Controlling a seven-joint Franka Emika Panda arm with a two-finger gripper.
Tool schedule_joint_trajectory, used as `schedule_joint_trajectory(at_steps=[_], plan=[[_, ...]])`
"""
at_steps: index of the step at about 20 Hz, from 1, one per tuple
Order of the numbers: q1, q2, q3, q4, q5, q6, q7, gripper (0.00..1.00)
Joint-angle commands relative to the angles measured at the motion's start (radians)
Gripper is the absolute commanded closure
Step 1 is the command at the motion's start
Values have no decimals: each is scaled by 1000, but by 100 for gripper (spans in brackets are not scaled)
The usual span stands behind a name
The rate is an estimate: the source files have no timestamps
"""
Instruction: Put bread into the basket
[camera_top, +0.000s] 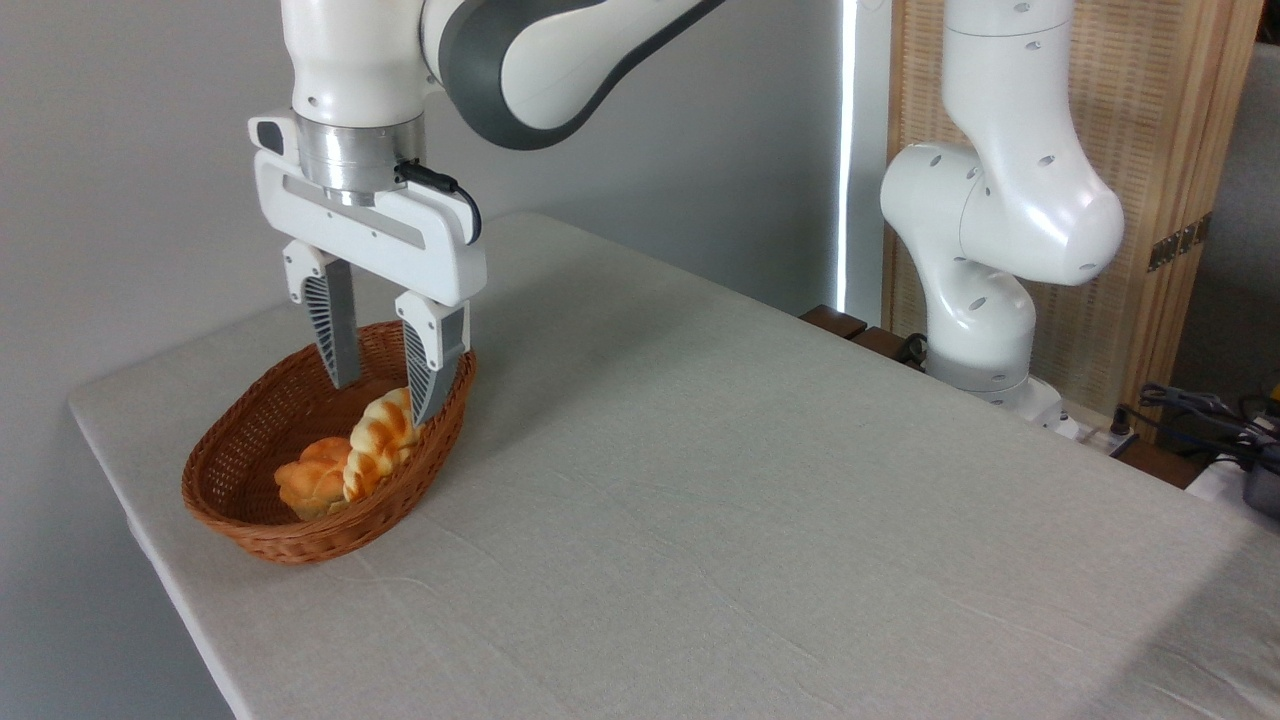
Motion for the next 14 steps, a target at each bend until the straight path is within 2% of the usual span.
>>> schedule_joint_trajectory(at_steps=[1,3,7,10,13,14], plan=[[2,-40,49,5,13,-119,251,0],[2,-56,80,5,15,-184,372,0],[2,-96,165,4,13,-235,544,0],[4,-112,193,4,16,-282,591,0],[4,-126,195,4,122,-331,580,0],[4,-128,193,4,140,-337,560,0]])
